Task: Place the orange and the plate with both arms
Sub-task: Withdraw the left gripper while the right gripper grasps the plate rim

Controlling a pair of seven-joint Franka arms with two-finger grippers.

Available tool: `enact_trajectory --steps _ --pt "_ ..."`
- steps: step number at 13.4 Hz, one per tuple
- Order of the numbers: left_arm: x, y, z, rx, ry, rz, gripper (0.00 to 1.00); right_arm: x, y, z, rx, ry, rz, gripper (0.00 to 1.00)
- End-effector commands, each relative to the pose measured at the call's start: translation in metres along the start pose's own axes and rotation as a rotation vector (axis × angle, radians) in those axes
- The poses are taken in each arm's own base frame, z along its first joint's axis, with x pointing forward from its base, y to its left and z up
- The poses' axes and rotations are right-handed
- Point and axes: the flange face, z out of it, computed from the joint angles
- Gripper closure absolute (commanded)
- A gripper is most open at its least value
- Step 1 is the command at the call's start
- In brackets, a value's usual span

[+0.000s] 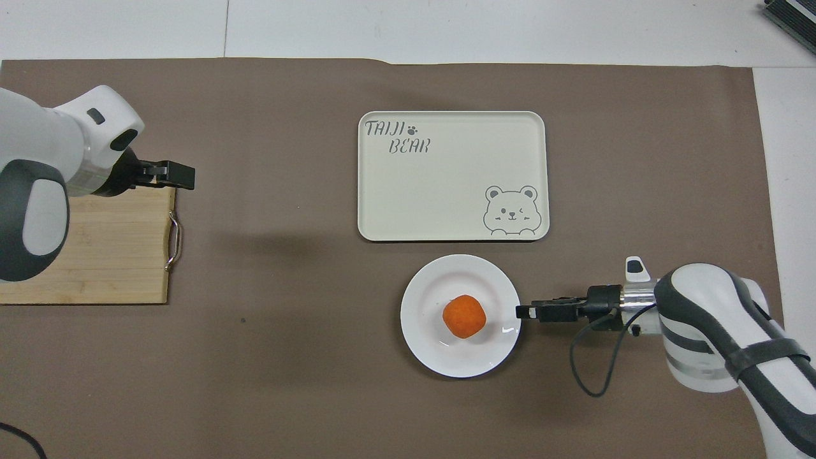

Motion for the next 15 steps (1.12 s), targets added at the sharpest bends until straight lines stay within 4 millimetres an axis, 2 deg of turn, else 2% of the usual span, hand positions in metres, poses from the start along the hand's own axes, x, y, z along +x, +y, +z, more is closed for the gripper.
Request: enact_trajectory --steps 1,3,5,6,8,11,13,14,15 --pt "-0.017 -0.013 -0.049 -0.008 -0.039 0.048 0.0 -0.007 -0.009 0.017 -0.009 0.025 0.017 0.0" --pt "-0.022 -0.028 -0.074 -0.005 -0.082 0.046 0.0 -0.009 -0.008 0.017 -0.014 0.029 0.022 0.0" --pt "-0.031 -0.032 -0.118 -0.009 -0.128 0.045 0.0 -0.012 -0.002 0.02 -0.02 0.024 0.029 0.0" --pt "-0.033 -0.033 -0.134 -0.008 -0.136 0.044 0.0 -0.013 -0.001 0.02 -0.027 0.025 0.032 0.0" --pt "-0.036 -0.033 -0.137 0.004 -0.151 0.044 0.0 -0.015 -0.001 0.023 -0.03 0.019 0.032 0.02" --pt "-0.04 -0.033 -0.137 0.007 -0.149 0.044 0.0 -0.015 -0.002 0.026 -0.037 0.016 0.046 0.73" --pt "-0.038 -0.032 -0.138 0.008 -0.138 0.049 0.0 -0.014 -0.002 0.026 -0.036 0.016 0.052 0.95" --pt "-0.038 -0.031 -0.138 0.007 -0.14 0.05 0.0 -0.014 -0.002 0.026 -0.035 0.016 0.062 1.0" --pt "-0.038 -0.031 -0.137 0.007 -0.141 0.05 0.0 -0.013 -0.003 0.026 -0.034 0.016 0.07 1.0"
